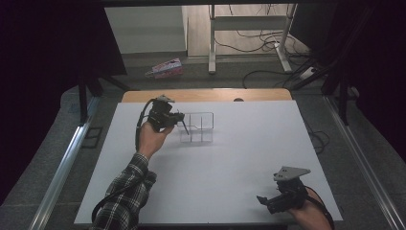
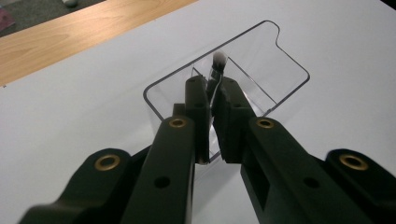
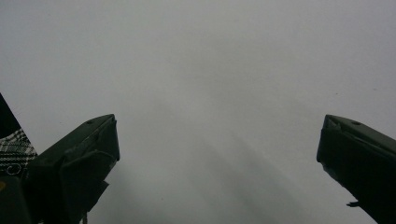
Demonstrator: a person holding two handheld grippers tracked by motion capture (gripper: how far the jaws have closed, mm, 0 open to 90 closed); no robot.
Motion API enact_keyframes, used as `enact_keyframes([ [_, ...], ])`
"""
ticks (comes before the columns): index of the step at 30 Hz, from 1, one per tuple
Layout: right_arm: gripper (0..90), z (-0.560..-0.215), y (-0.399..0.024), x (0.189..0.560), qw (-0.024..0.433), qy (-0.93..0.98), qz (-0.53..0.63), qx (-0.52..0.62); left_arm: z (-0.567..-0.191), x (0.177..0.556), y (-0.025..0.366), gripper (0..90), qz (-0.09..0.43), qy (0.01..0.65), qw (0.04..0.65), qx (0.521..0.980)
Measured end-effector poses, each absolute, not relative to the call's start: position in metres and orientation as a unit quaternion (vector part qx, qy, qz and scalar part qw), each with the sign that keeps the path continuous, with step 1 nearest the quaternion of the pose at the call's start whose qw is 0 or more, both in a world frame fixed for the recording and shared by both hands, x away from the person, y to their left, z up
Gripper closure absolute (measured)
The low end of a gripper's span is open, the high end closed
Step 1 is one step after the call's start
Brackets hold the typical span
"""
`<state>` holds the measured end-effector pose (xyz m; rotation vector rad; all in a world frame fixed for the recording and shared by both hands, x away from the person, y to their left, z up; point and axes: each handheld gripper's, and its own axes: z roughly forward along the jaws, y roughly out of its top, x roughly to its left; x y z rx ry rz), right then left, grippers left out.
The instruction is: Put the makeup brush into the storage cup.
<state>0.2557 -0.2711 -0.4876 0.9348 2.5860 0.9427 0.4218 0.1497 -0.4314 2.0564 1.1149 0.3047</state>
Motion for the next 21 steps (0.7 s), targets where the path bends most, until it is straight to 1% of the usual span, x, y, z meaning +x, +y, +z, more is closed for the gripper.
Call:
enact_keyframes([
  [6, 0.0, -0.4883, -0.271, 0.2558, 0.117, 0.884, 0.322, 0.318, -0.433, 0.4216, 0.1473, 82.9, 0.129, 0.434, 0.378, 0.807],
  [7, 0.0, -0.4883, -0.271, 0.2559, 0.116, 0.884, 0.322, 0.318, -0.4331, 0.422, 0.1469, 76.8, 0.131, 0.434, 0.378, 0.807],
  [9, 0.0, -0.4883, -0.271, 0.2558, 0.117, 0.884, 0.322, 0.318, -0.4328, 0.4222, 0.146, 54.1, 0.141, 0.438, 0.373, 0.806],
  [10, 0.0, -0.4882, -0.271, 0.2558, 0.117, 0.884, 0.322, 0.318, -0.4328, 0.4225, 0.1461, 47.2, 0.14, 0.438, 0.374, 0.805],
  [12, 0.0, -0.4882, -0.2711, 0.2558, 0.117, 0.884, 0.322, 0.318, -0.4329, 0.4235, 0.1468, 30.7, 0.134, 0.442, 0.376, 0.804],
  [13, 0.0, -0.4883, -0.271, 0.2558, 0.117, 0.884, 0.322, 0.318, -0.4327, 0.4231, 0.1471, 24.5, 0.139, 0.443, 0.374, 0.803],
  [16, 0.0, -0.4879, -0.271, 0.2557, 0.117, 0.884, 0.321, 0.319, -0.4332, 0.4237, 0.1478, 12.4, 0.136, 0.447, 0.374, 0.801],
  [19, 0.0, -0.4877, -0.2712, 0.2557, 0.118, 0.883, 0.322, 0.32, -0.4339, 0.424, 0.1488, 7.7, 0.131, 0.445, 0.375, 0.802],
  [21, 0.0, -0.4875, -0.2714, 0.2557, 0.118, 0.882, 0.325, 0.322, -0.434, 0.4238, 0.1492, 6.2, 0.128, 0.444, 0.378, 0.802],
])
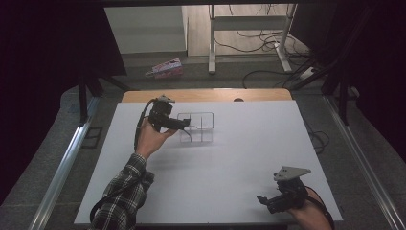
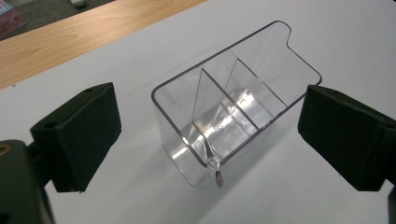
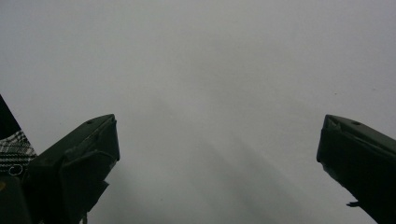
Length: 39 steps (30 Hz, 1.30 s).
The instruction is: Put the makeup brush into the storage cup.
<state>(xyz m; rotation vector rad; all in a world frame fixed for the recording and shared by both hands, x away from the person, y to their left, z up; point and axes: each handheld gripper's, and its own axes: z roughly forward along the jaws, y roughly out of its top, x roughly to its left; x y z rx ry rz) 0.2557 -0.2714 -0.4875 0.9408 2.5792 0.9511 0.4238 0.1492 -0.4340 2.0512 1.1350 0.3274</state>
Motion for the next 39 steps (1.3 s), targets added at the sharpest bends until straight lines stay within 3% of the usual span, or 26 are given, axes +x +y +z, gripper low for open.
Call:
enact_keyframes([
  [39, 0.0, -0.486, -0.272, 0.255, 0.122, 0.873, 0.336, 0.331, -0.428, 0.395, 0.176, 1.1, 0.16, 0.401, 0.384, 0.816],
])
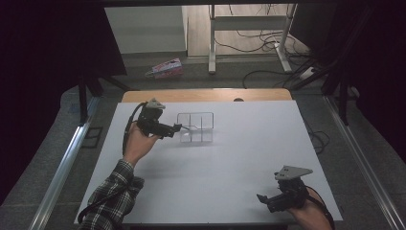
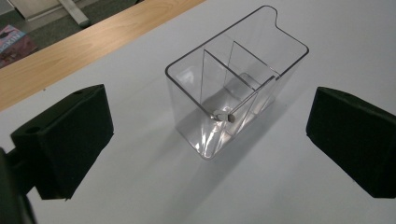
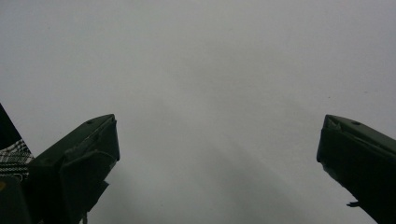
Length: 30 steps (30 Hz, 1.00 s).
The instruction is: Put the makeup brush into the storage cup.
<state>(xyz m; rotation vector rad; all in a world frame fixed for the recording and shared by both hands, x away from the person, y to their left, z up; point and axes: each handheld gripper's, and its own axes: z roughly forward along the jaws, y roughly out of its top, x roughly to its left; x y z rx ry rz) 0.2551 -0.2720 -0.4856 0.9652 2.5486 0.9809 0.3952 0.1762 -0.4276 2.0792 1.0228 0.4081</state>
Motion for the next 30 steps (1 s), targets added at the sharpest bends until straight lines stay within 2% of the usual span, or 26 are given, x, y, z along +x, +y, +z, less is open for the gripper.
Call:
enact_keyframes([
  [30, 0.0, -0.485, -0.271, 0.255, 0.125, 0.873, 0.336, 0.331, -0.436, 0.366, 0.199, 0.0, 0.156, 0.407, 0.392, 0.81],
])
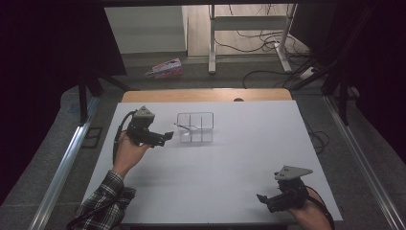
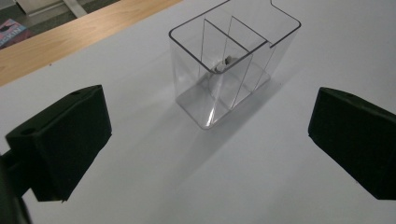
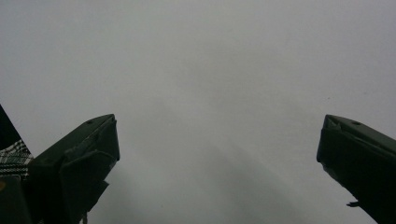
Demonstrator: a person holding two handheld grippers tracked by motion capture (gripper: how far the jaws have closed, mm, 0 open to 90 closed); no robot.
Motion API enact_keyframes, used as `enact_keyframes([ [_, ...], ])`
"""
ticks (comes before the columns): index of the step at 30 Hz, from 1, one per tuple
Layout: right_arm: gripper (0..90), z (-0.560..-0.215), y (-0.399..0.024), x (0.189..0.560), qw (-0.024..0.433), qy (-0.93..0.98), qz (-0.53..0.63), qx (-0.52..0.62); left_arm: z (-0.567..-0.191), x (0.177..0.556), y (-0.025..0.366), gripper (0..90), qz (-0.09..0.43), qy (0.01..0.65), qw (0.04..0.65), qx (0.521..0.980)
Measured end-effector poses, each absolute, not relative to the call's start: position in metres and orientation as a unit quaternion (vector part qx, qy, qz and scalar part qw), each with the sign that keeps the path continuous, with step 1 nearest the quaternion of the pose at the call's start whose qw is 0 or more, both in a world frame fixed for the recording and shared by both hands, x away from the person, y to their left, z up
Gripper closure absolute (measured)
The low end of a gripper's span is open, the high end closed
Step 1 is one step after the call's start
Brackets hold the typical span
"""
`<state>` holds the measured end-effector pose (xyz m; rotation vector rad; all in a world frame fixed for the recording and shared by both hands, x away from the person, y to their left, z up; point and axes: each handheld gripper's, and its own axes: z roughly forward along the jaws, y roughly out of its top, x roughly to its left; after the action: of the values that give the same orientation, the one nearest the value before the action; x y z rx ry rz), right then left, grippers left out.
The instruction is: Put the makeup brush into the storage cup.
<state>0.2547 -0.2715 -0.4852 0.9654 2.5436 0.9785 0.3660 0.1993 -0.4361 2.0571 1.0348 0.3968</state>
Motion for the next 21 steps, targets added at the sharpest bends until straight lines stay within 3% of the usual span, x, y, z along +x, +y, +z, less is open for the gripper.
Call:
enact_keyframes([
  [21, 0.0, -0.485, -0.271, 0.255, 0.126, 0.873, 0.335, 0.332, -0.442, 0.343, 0.214, 0.0, 0.152, 0.418, 0.407, 0.798],
])
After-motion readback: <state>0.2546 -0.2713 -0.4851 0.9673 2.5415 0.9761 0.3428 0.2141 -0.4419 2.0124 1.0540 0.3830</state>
